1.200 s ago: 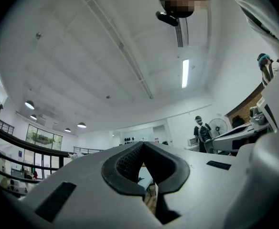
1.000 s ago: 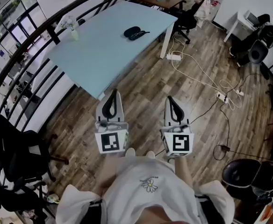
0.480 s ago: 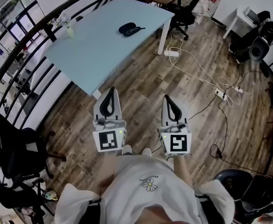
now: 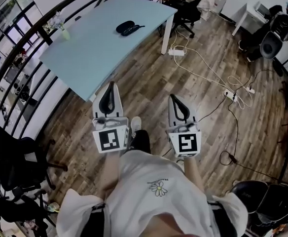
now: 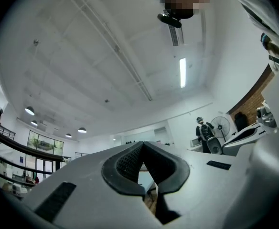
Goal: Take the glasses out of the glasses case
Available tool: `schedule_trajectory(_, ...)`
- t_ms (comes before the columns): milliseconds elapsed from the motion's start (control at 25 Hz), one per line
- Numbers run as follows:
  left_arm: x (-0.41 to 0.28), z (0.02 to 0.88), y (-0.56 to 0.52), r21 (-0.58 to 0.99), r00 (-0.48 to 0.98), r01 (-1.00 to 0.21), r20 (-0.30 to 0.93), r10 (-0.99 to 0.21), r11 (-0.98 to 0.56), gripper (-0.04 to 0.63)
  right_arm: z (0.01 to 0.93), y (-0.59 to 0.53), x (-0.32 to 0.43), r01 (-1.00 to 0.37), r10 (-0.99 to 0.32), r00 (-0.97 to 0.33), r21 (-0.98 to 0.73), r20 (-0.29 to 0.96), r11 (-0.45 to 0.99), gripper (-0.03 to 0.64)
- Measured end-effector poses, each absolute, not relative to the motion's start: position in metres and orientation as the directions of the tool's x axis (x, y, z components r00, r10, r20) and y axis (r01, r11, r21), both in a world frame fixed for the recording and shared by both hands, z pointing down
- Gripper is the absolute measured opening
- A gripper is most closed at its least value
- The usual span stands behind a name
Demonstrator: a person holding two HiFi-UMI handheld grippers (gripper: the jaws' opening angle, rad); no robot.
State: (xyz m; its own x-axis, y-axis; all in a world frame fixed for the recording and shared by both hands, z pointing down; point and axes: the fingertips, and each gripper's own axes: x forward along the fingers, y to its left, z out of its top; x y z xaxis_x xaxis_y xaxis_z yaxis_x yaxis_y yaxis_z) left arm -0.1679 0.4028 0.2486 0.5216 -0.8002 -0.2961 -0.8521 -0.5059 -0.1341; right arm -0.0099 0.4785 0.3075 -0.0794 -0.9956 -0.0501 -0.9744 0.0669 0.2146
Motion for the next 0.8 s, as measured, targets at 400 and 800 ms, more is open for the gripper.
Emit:
schedule_trajectory(400, -0.116, 0.241, 0.292, -0.164, 0.546, -0.834, -0.379, -0.747, -0.527, 0.017, 0.310, 0.369, 0.024, -0.918, -0.987, -0.146, 0.383, -0.074, 0.107, 0.009)
schedule_trajectory(800, -0.069, 0.244, 0.104, -0.106, 0.526, -0.841, -0.387, -0.757, -0.531, 0.017, 0.307, 0.170, 0.060, -0.912, -0.983, -0.171, 0.388, -0.059, 0.136, 0.009)
